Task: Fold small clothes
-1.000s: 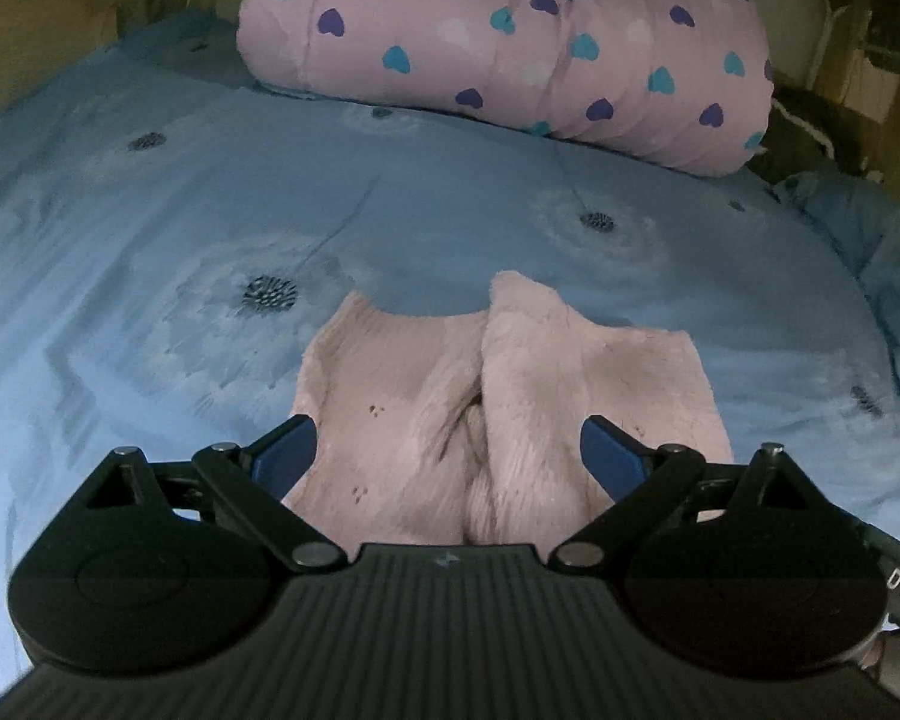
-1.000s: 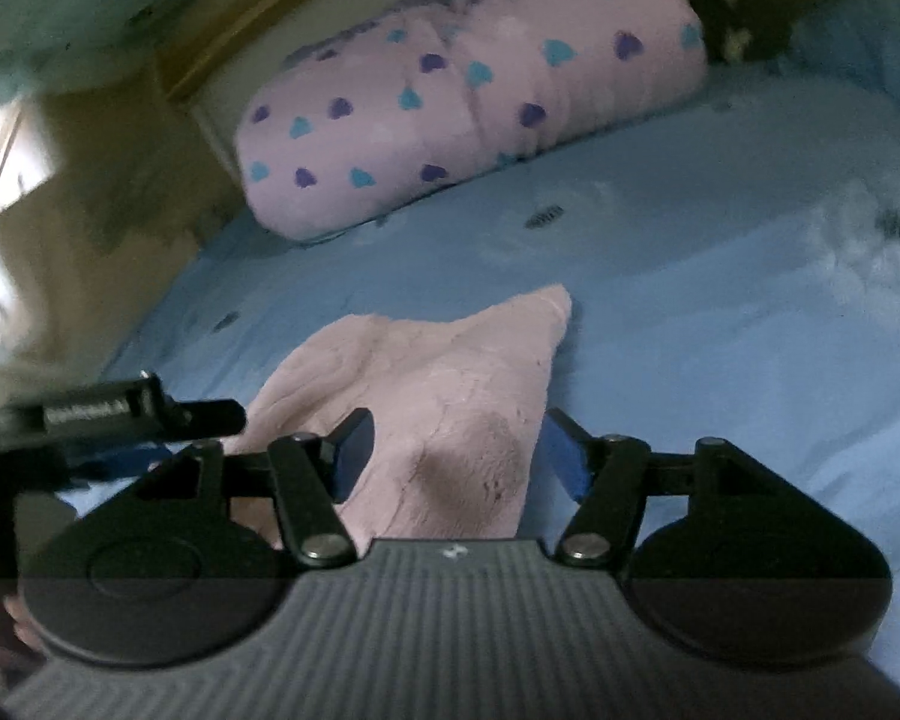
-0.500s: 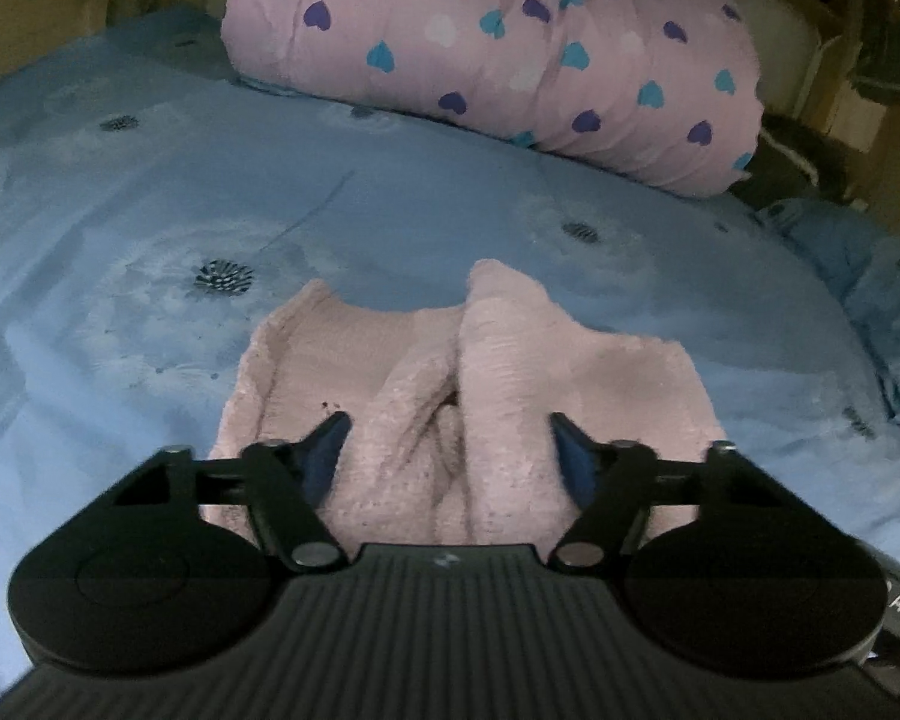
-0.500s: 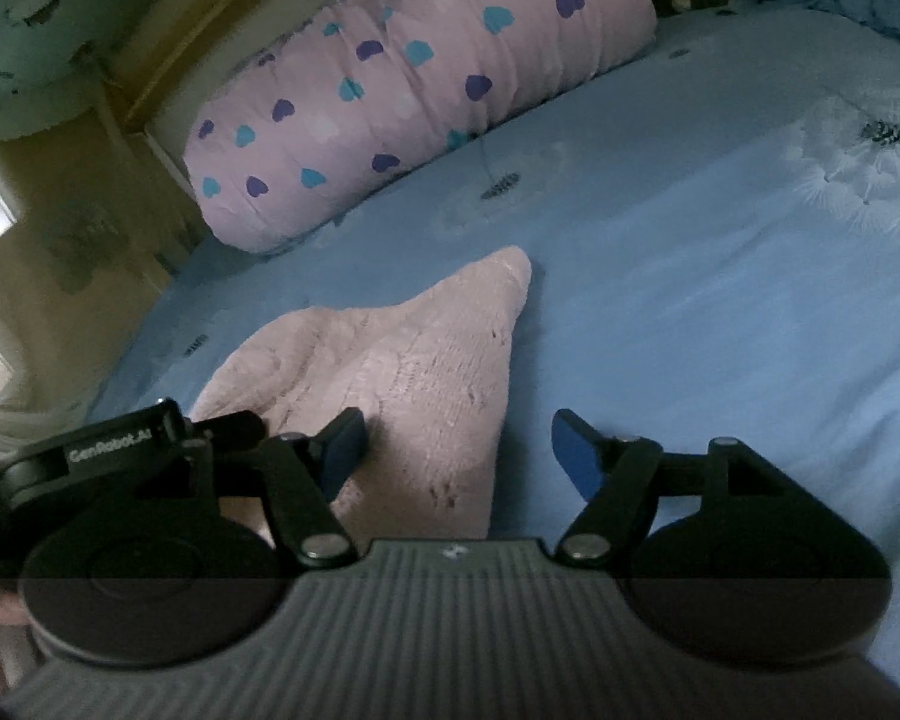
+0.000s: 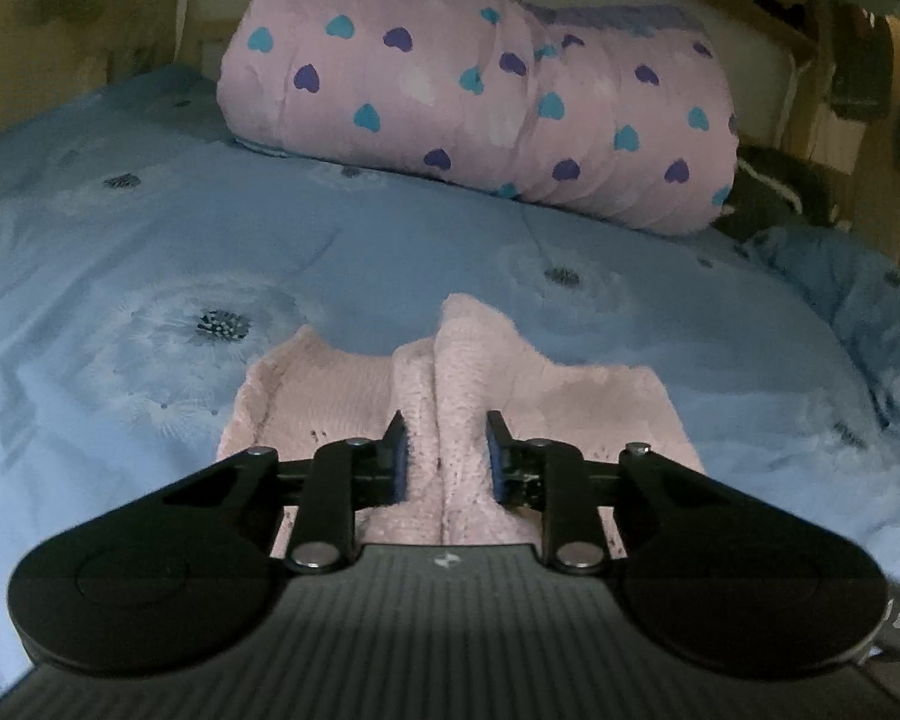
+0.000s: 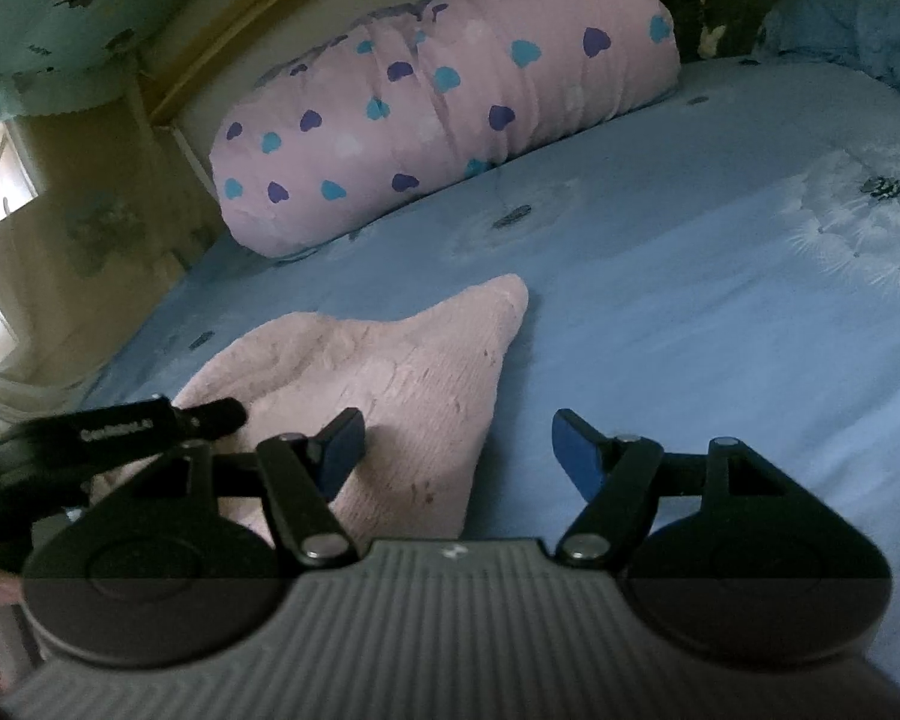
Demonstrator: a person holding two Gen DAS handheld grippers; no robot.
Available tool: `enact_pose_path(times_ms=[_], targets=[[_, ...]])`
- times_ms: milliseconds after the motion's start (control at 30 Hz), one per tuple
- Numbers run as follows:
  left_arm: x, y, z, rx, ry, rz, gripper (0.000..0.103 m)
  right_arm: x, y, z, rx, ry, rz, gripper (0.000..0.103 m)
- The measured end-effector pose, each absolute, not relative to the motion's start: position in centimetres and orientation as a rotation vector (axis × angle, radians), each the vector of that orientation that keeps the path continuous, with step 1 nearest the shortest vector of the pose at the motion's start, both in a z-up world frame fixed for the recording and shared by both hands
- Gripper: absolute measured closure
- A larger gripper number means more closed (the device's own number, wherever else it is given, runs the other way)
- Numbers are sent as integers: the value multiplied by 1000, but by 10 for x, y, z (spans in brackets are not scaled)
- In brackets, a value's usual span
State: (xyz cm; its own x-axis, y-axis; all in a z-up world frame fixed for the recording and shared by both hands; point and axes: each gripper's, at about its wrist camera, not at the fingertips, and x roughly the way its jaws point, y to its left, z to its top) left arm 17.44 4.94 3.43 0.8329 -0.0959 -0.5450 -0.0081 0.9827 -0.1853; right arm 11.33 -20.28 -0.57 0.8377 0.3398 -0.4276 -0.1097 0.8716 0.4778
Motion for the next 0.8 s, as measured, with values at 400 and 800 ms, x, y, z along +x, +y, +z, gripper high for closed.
enact_pose_path(times_ms=[400, 800], targets=[[168, 124, 26, -225, 634, 93, 76, 114, -204, -7, 443, 519, 258, 31], [155, 119, 31, -185, 602, 107, 49, 113, -195, -10, 423, 537, 311, 31]])
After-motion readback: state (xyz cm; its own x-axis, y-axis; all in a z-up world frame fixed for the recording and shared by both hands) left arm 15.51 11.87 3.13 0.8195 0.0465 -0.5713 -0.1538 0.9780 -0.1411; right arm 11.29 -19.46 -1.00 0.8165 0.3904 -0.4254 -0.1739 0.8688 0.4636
